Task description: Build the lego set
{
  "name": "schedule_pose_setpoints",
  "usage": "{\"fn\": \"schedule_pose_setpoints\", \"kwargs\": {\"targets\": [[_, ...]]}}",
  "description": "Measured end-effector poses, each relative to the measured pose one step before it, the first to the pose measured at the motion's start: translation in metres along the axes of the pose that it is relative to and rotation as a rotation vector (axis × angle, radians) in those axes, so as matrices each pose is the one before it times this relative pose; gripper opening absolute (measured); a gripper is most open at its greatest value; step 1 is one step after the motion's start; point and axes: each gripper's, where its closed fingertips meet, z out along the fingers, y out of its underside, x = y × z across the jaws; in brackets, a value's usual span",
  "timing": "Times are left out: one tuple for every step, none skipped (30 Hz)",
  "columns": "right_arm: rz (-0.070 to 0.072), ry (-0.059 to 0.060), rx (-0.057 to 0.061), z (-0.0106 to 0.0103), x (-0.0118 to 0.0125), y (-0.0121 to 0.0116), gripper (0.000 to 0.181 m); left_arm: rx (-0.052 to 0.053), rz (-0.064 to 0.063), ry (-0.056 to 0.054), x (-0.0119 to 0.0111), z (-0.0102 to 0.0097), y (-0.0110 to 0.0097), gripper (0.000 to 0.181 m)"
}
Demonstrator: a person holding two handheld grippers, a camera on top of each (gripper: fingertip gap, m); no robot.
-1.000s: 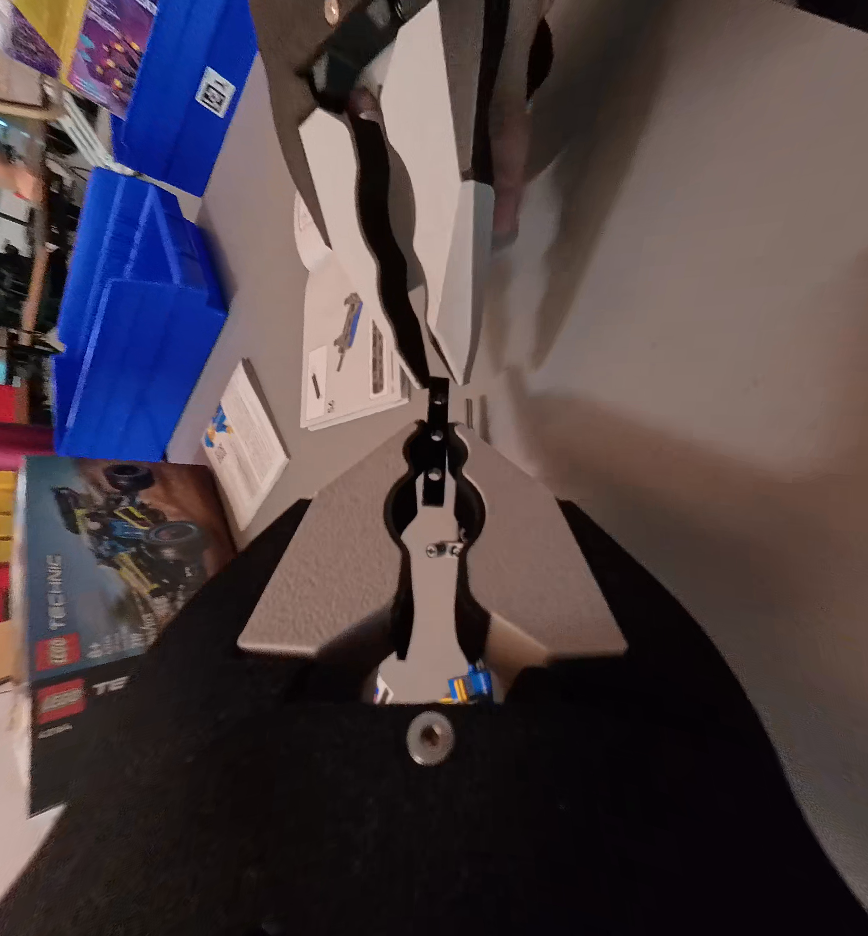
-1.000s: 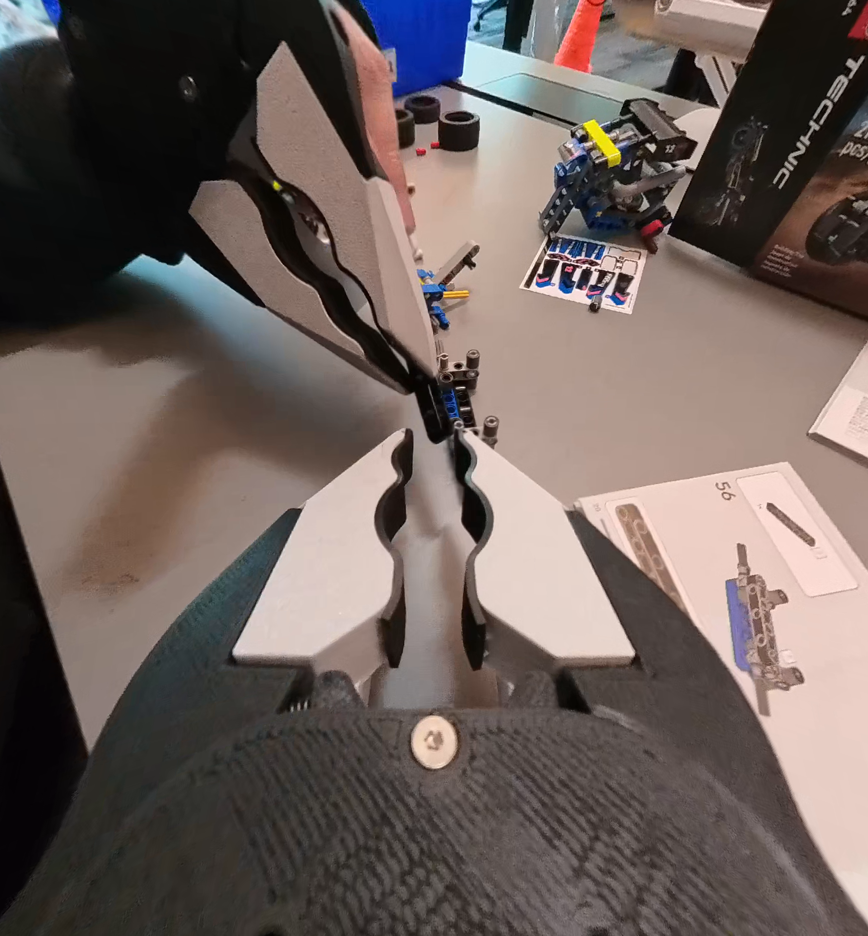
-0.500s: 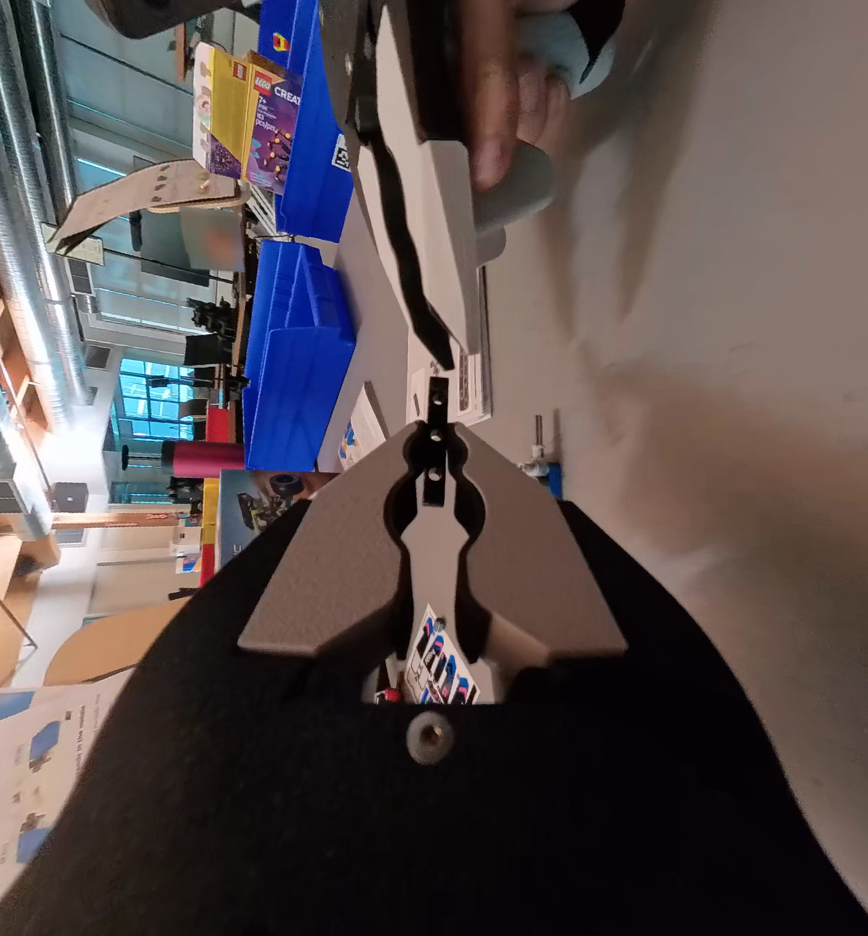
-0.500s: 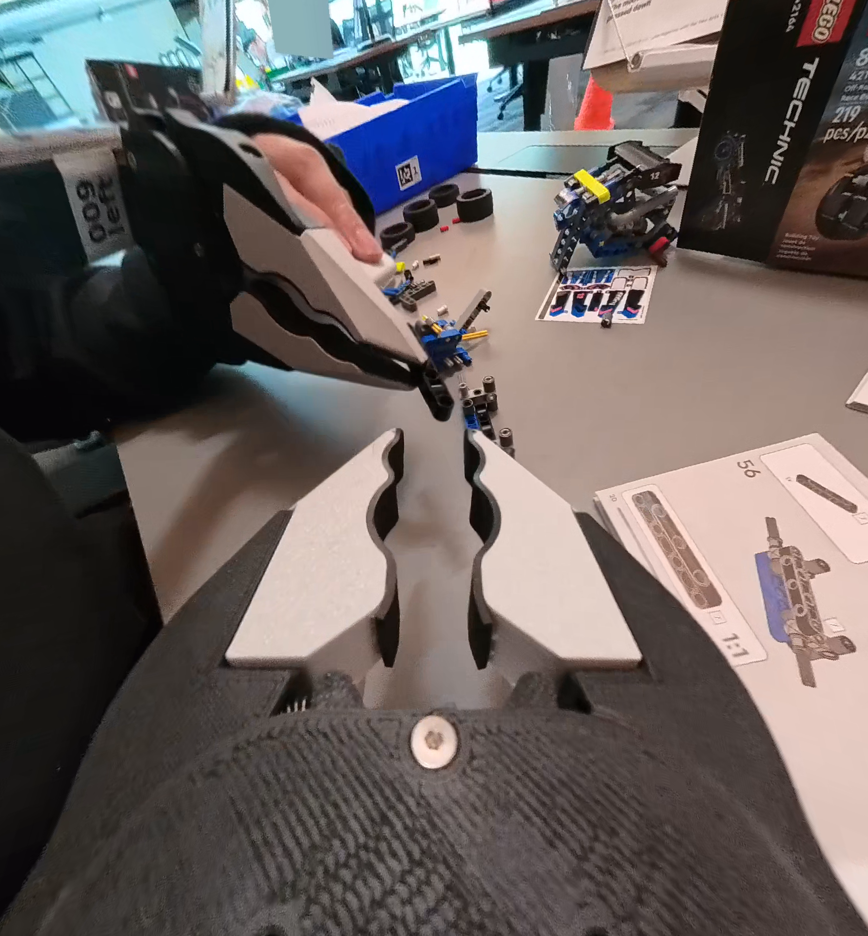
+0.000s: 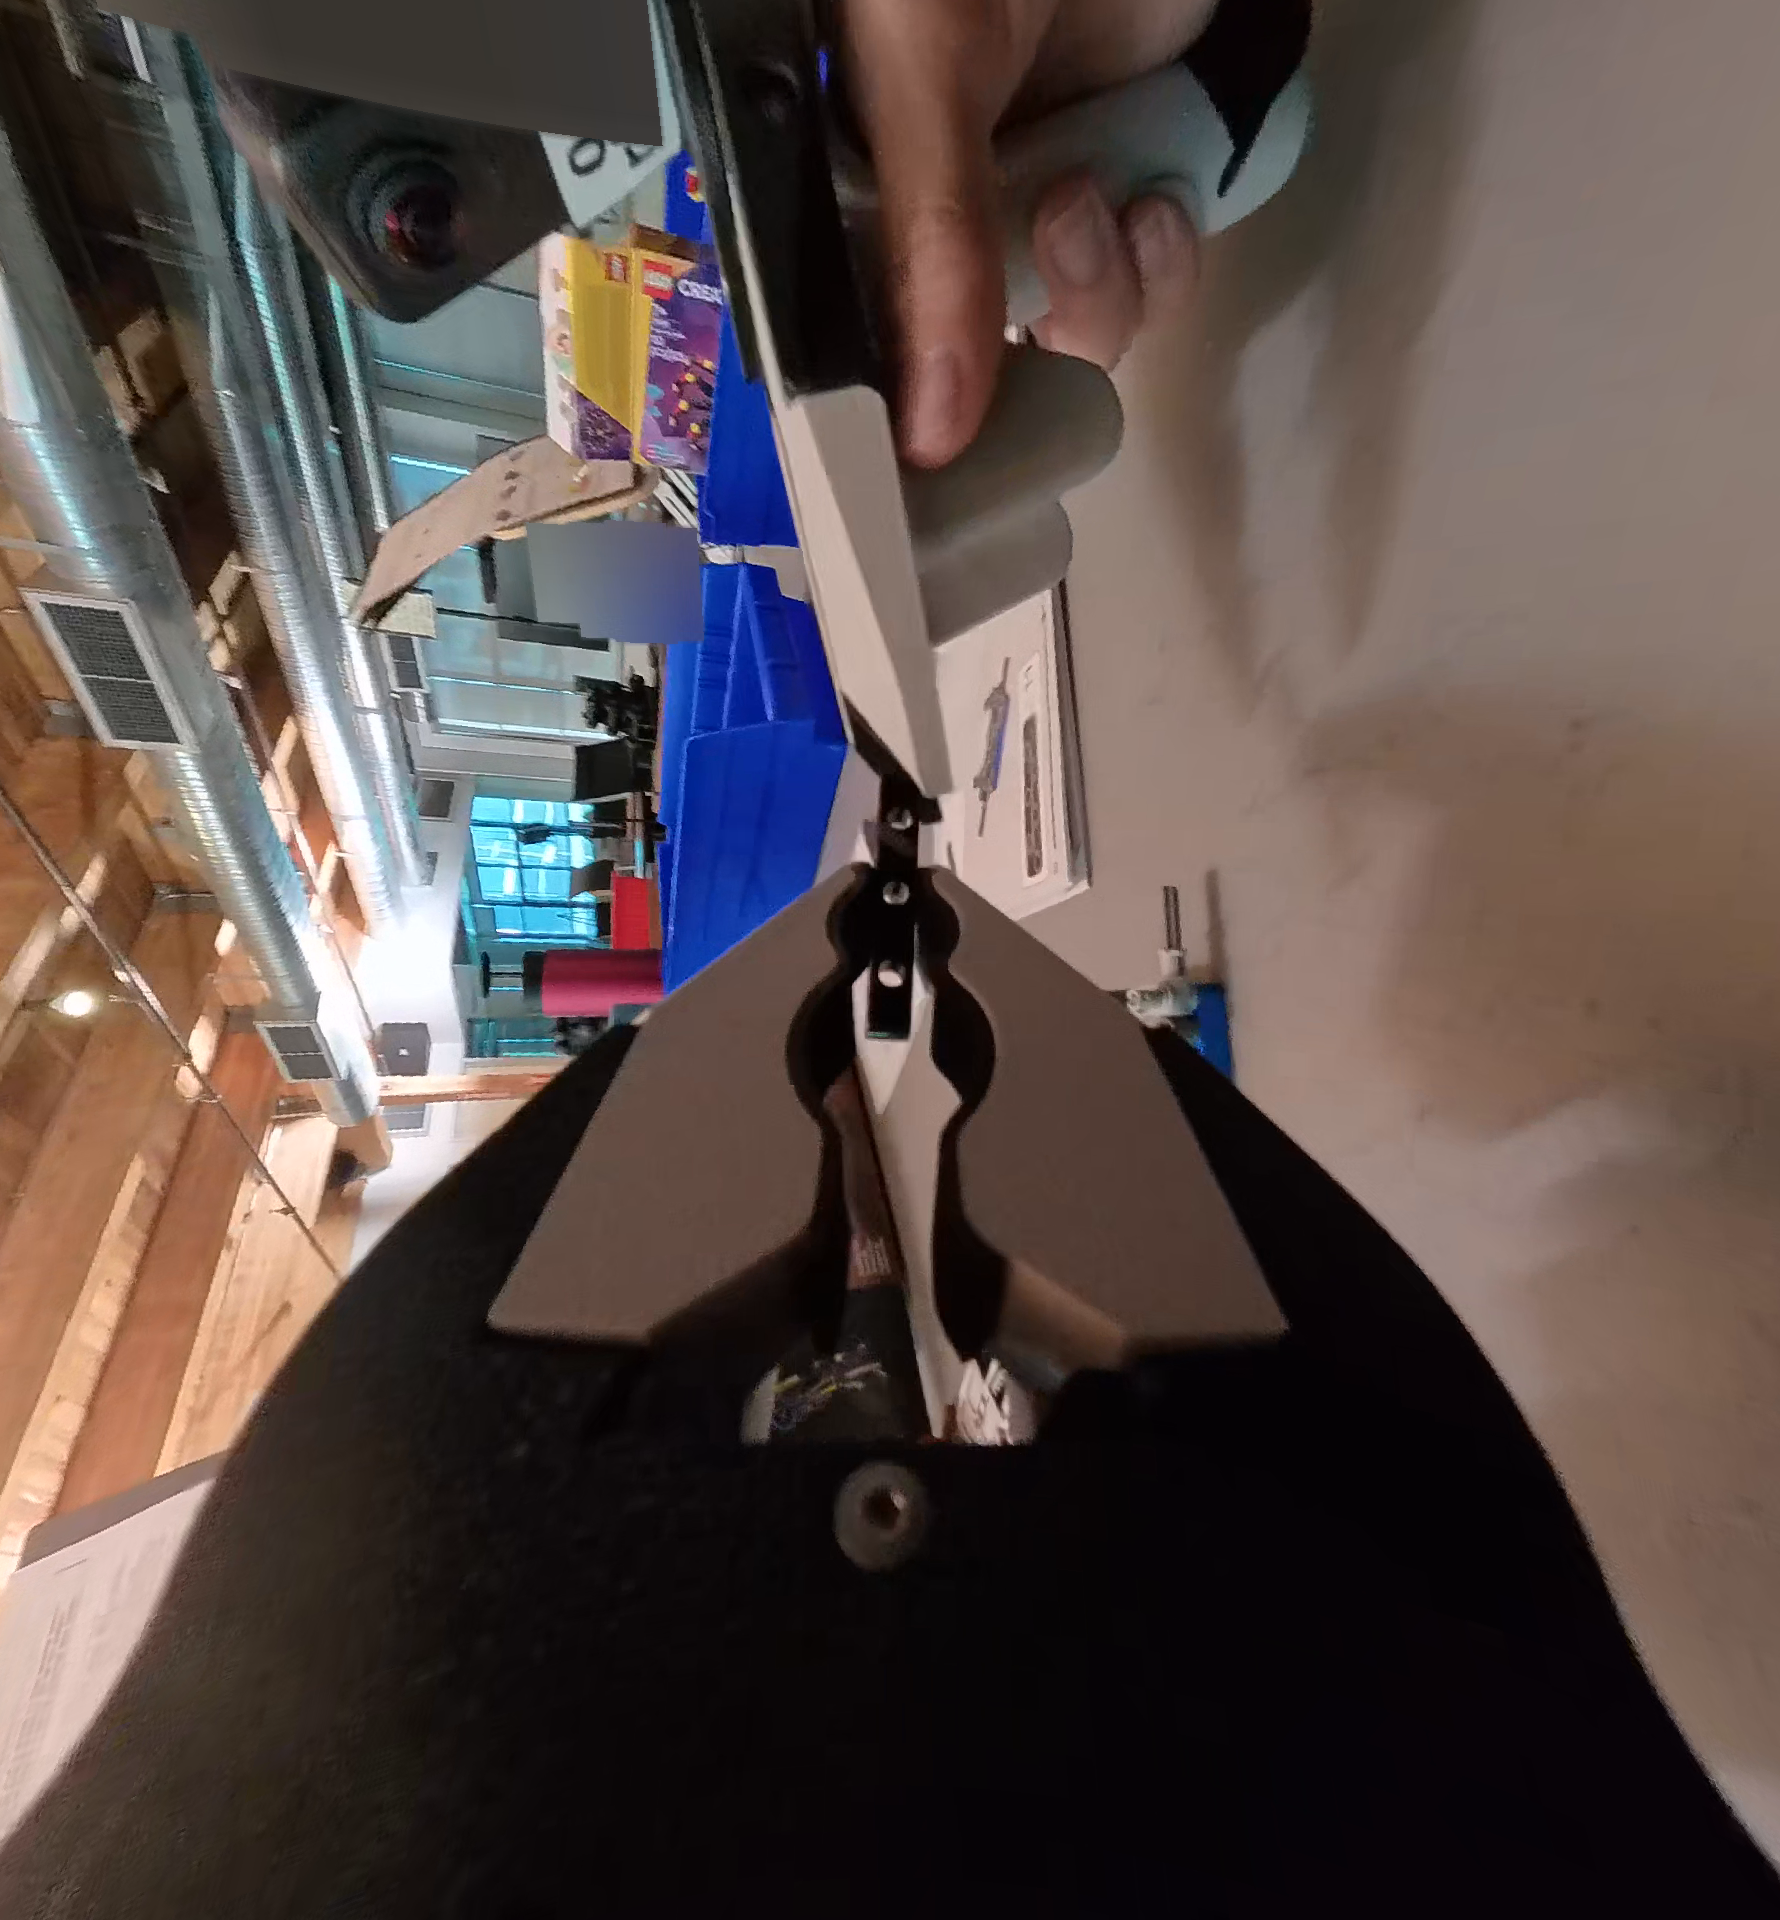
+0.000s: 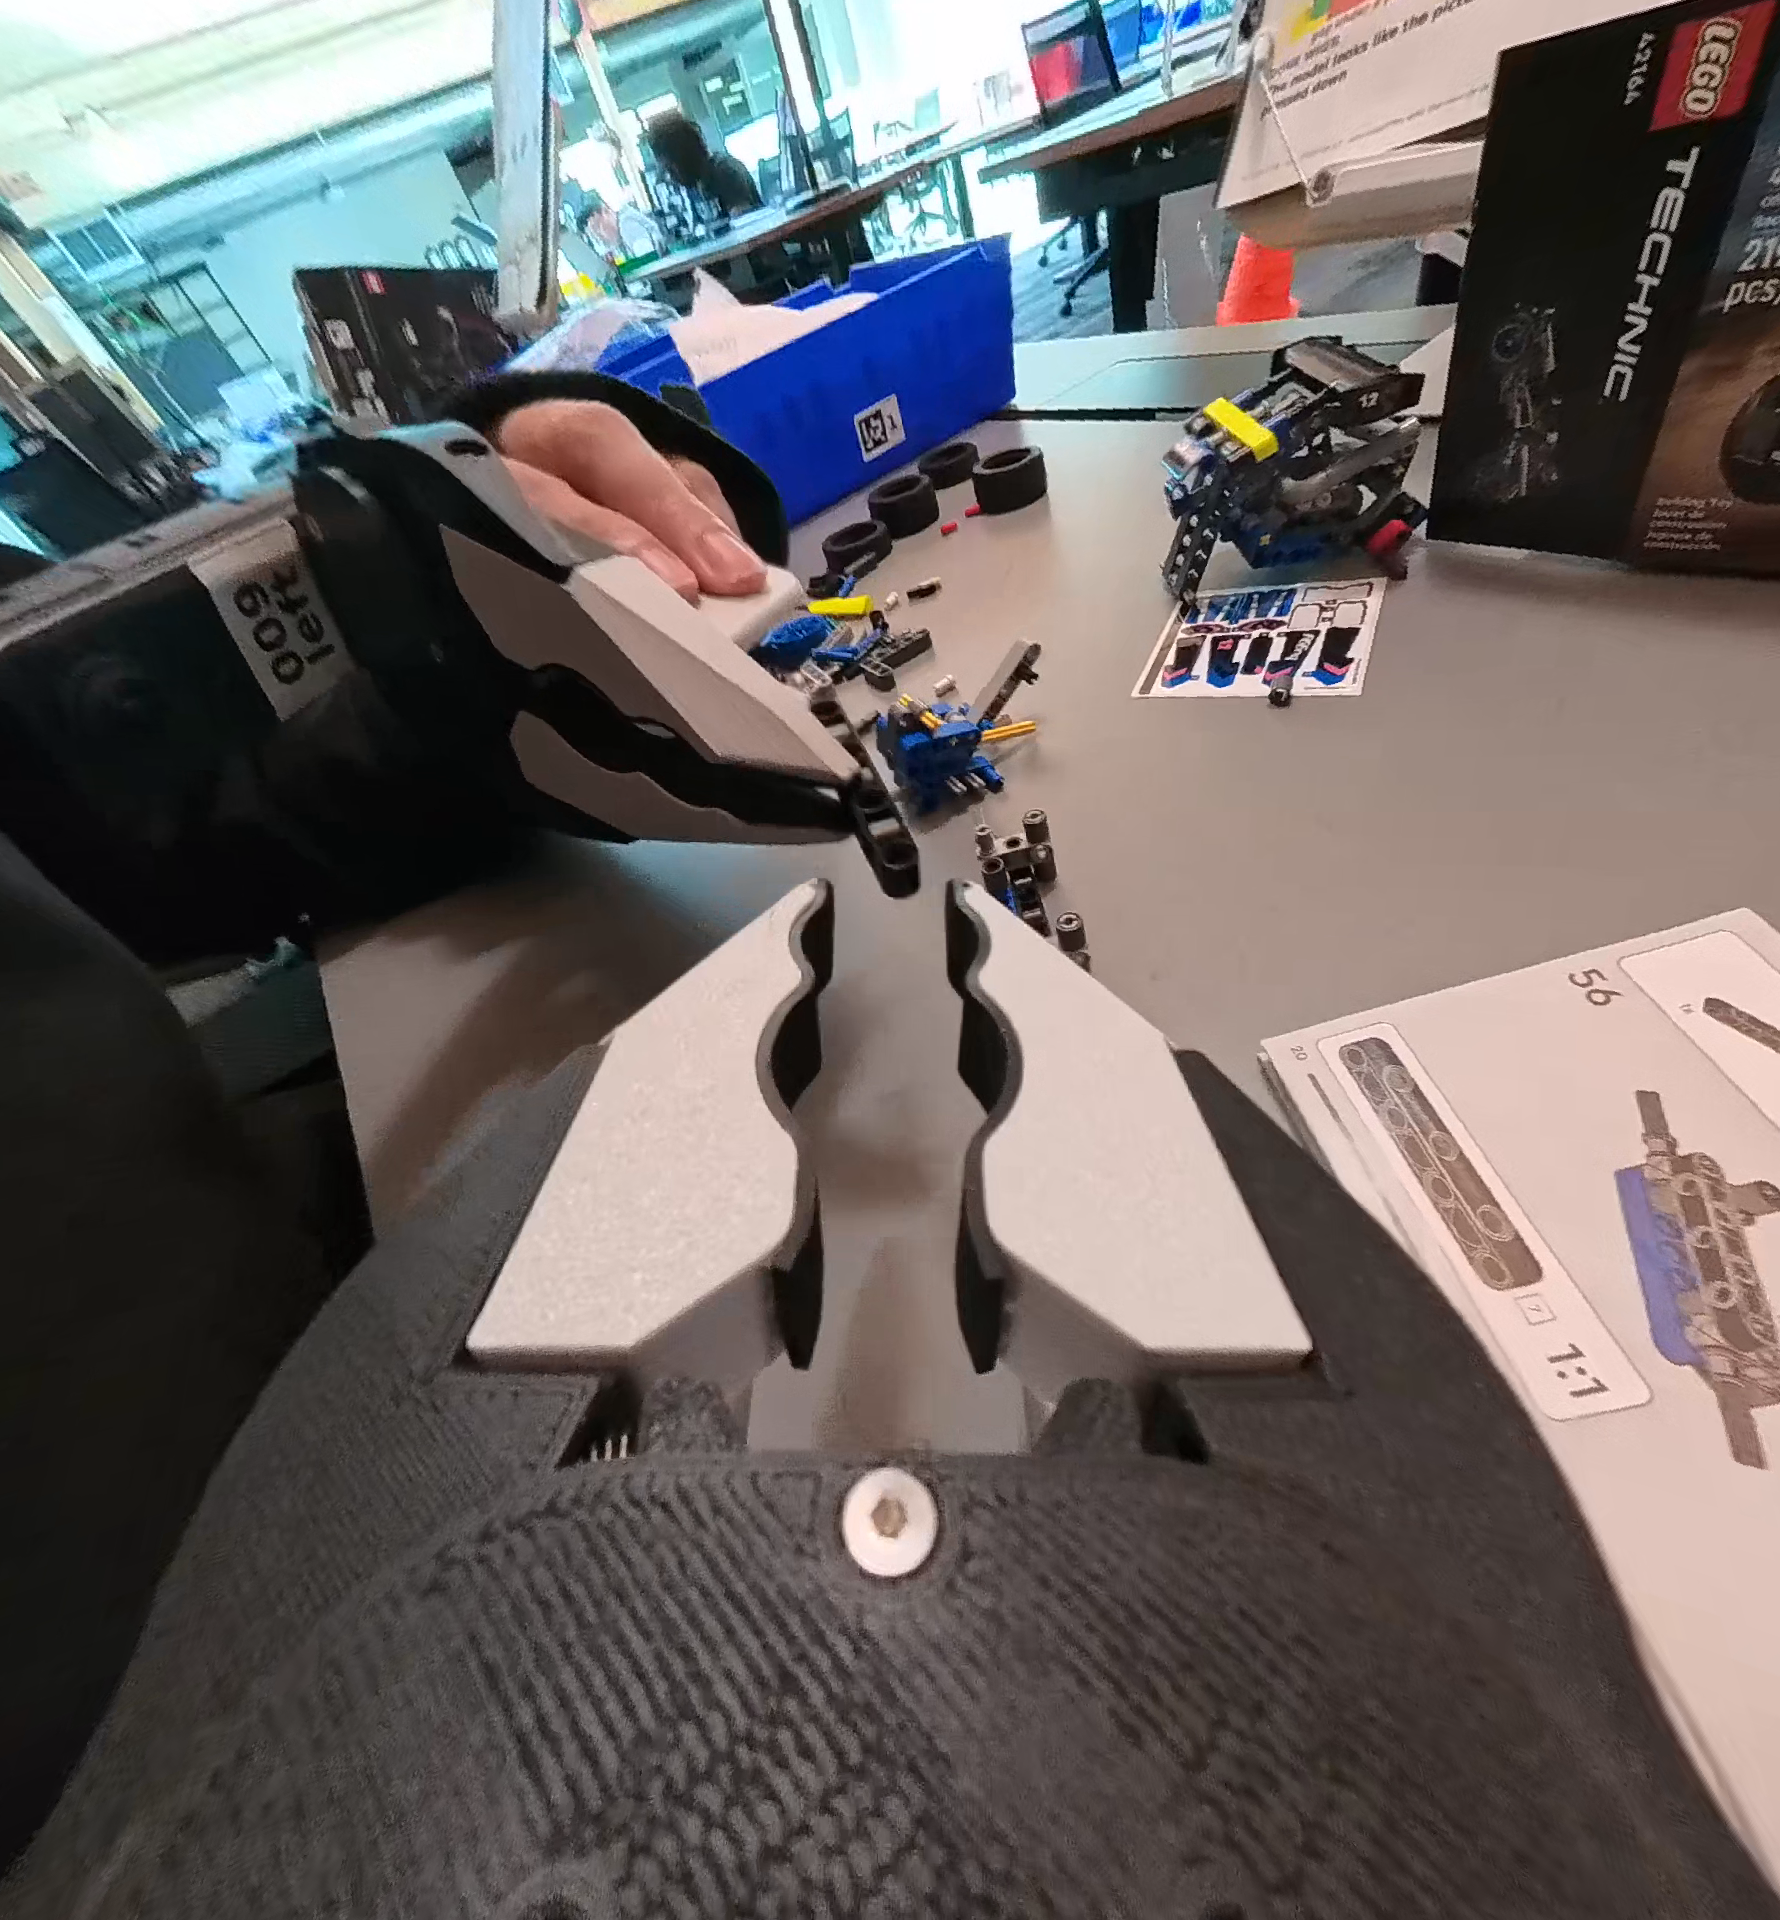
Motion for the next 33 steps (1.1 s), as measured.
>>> {"fn": "schedule_pose_setpoints", "kwargs": {"targets": [[-0.0183,0.0032,-0.0078,-0.00018,0.00016,0.00072,0.02,0.0062,0.0165,-0.0203,-0.00189,-0.00086,-0.00084,0.003],[-0.0134,0.0002,-0.0026,-0.00036,-0.00004,0.00016,0.02,-0.0022,0.02,-0.0198,-0.00182,-0.00054,0.00039,0.003],[-0.0061,-0.0004,-0.0007,-0.00036,0.00011,0.00003,0.019,-0.0068,0.0178,-0.0209,-0.0022,-0.00043,0.0007,0.003],[-0.001,0.0006,-0.0008,-0.00016,0.00069,0.00031,0.019,-0.0036,0.0106,-0.0136,-0.00177,-0.0003,0.00012,0.003],[0.0006,0.0025,-0.0015,-0.00007,0.00113,0.00072,0.019,-0.0004,0.0052,-0.0049,-0.00096,-0.00022,-0.00041,0.003],[-0.0023,0.0016,0.0002,0.00018,0.00089,0.00065,0.019,-0.0023,0.0056,-0.0005,-0.00028,0.00007,0.00009,0.003],[-0.0061,0.0003,0.002,0.00015,0.00056,0.00033,0.019,-0.0049,0.0033,0.0053,0.00058,0.0002,0.00095,0.003],[-0.0116,0.0015,0.0006,0.00013,0.00048,0.00035,0.019,-0.0109,-0.0089,0.0146,0.00175,0.00081,0.00255,0.003],[-0.0186,0.0033,-0.0043,0.00008,0.00058,0.001,0.019,-0.0141,-0.0296,0.022,0.00209,0.00096,0.0037,0.003],[-0.0219,0.0081,-0.012,-0.00013,0.00132,0.00188,0.019,-0.0017,-0.0528,0.0222,0.00117,0.00063,0.00281,0.004],[-0.0223,0.0139,-0.0187,-0.00036,0.00237,0.00265,0.019,0.0105,-0.0726,0.0327,0.00145,0.00033,0.00156,0.004],[-0.0243,0.0172,-0.019,-0.00043,0.00294,0.00254,0.019,0.0066,-0.0824,0.0329,0.00051,0.00011,0.00244,0.004],[-0.0268,0.0178,-0.0125,-0.00042,0.00283,0.00176,0.02,0.0058,-0.0779,0.0205,-0.00177,-0.00058,0.00266,0.004],[-0.0262,0.0163,-0.0056,-0.00034,0.00229,0.0009,0.019,0.0088,-0.0747,0.0402,0.00062,-0.00077,0.00218,0.004],[-0.0227,0.0127,-0.0011,0.00014,0.00161,0.0004,0.019,0.0017,-0.0787,0.0467,0.00117,-0.00086,0.00307,0.004],[-0.0169,0.009,-0.0008,0.00053,0.00101,-0.00002,0.019,0.0029,-0.072,0.0278,-0.00168,-0.00123,0.00309,0.004],[-0.0168,0.004,-0.0021,0.00088,0.00012,0.0,0.019,0.0091,-0.057,0.0453,0.00132,-0.00141,0.00214,0.004],[-0.021,0.0008,-0.0042,0.0013,-0.00048,0.00019,0.019,0.0089,-0.0427,0.0407,0.0014,-0.00159,0.00192,0.004],[-0.0215,0.0041,-0.0075,0.00136,-0.00035,0.00029,0.019,0.0147,-0.024,-0.0092,-0.00448,-0.0019,0.00104,0.004],[-0.0208,0.008,-0.0102,0.00122,0.00006,-0.00006,0.019,0.0164,-0.0117,-0.0133,-0.00407,-0.00179,0.00057,0.004],[-0.0198,0.0039,-0.0093,0.00128,-0.00041,-0.00099,0.02,0.0098,-0.0108,-0.008,-0.00259,-0.00104,0.00096,0.004],[-0.0142,0.0007,-0.0081,0.00123,-0.00037,-0.00186,0.02,0.0114,0.0,-0.0163,-0.00254,-0.0008,0.00021,0.004],[-0.0015,0.0061,-0.0071,0.00118,0.00158,-0.00267,0.02,0.0186,0.0165,-0.0189,-0.00155,-0.00052,-0.00174,0.004],[0.0122,0.0086,0.0014,0.00099,0.0031,-0.00403,0.021,0.0157,0.0278,-0.0277,-0.00169,-0.00038,-0.00261,0.004],[0.0264,0.0007,0.0156,0.00073,0.00273,-0.00568,0.021,0.0026,0.0431,-0.0312,-0.00188,-0.0003,-0.00199,0.004],[0.0408,-0.0181,0.0249,0.00085,0.00064,-0.00618,0.022,-0.0106,0.059,-0.0255,-0.0007,-0.00008,-0.0009,0.004],[0.051,-0.0398,0.0281,0.00105,-0.0024,-0.00591,0.022,-0.0157,0.0689,-0.0287,-0.00117,-0.00028,-0.00088,0.004],[0.0539,-0.0484,0.0361,0.00058,-0.00373,-0.00663,0.024,-0.0147,0.0727,-0.0289,-0.00105,-0.00032,-0.00142,0.004],[0.05,-0.0442,0.0451,0.00024,-0.00353,-0.00764,0.024,-0.0135,0.0667,-0.0204,-0.00023,-0.00018,-0.00173,0.004],[0.0457,-0.0319,0.0398,0.00015,-0.00178,-0.00667,0.023,-0.0094,0.0524,-0.0142,0.00004,-0.00001,-0.00202,0.004],[0.0367,-0.0179,0.0226,0.00037,0.00037,-0.00415,0.024,-0.0043,0.0357,-0.0075,0.00054,0.00044,-0.00207,0.004],[0.0182,-0.0157,0.0131,0.00031,-0.00002,-0.00274,0.023,-0.0018,0.0166,0.0072,0.00213,0.0008,-0.00136,0.004],[0.0052,-0.0108,0.0043,0.00043,-0.00004,-0.00116,0.02,-0.0001,-0.0048,0.0155,0.00285,0.00105,-0.00054,0.004]]}}
